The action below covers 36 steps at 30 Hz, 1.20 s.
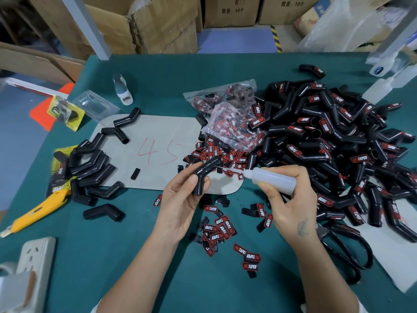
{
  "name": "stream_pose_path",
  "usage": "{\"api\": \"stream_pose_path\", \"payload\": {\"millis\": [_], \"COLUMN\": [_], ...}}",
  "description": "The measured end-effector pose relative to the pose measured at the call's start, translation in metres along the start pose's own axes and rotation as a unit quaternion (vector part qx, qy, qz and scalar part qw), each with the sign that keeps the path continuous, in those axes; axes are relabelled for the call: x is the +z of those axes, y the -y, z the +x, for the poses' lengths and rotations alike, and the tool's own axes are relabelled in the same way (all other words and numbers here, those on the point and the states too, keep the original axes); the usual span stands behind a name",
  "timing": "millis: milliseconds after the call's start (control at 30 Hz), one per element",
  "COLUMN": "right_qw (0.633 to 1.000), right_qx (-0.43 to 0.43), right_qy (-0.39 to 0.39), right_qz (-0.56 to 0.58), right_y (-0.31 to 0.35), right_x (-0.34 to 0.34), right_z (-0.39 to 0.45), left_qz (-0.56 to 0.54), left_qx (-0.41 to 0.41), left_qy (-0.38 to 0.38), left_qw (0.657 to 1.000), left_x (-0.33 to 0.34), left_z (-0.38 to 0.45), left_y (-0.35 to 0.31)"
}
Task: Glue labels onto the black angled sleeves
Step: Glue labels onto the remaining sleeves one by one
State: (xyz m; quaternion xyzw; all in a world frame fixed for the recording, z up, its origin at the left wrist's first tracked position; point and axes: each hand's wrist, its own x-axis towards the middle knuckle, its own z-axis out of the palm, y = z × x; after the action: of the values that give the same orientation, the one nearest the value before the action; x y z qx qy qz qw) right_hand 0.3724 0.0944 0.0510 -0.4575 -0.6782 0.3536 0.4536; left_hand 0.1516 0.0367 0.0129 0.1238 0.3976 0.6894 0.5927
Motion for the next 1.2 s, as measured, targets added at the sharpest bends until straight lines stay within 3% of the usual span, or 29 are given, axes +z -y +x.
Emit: {"api": "stream_pose_path", "payload": {"millis": [1200], "right_qw": [1.0], "right_qx": [-0.001], "right_qy": [0.001], "right_qz": [-0.007], "right_y": [0.0011], "right_x": [0.0], "right_z": [-0.0008], "left_qz": [0.017], "left_qx": [-0.005], "left_qy": [0.016], "left_qw": [1.0], "left_x": [-0.0012], "left_z": [0.0013], "left_y": [-0.0012]}}
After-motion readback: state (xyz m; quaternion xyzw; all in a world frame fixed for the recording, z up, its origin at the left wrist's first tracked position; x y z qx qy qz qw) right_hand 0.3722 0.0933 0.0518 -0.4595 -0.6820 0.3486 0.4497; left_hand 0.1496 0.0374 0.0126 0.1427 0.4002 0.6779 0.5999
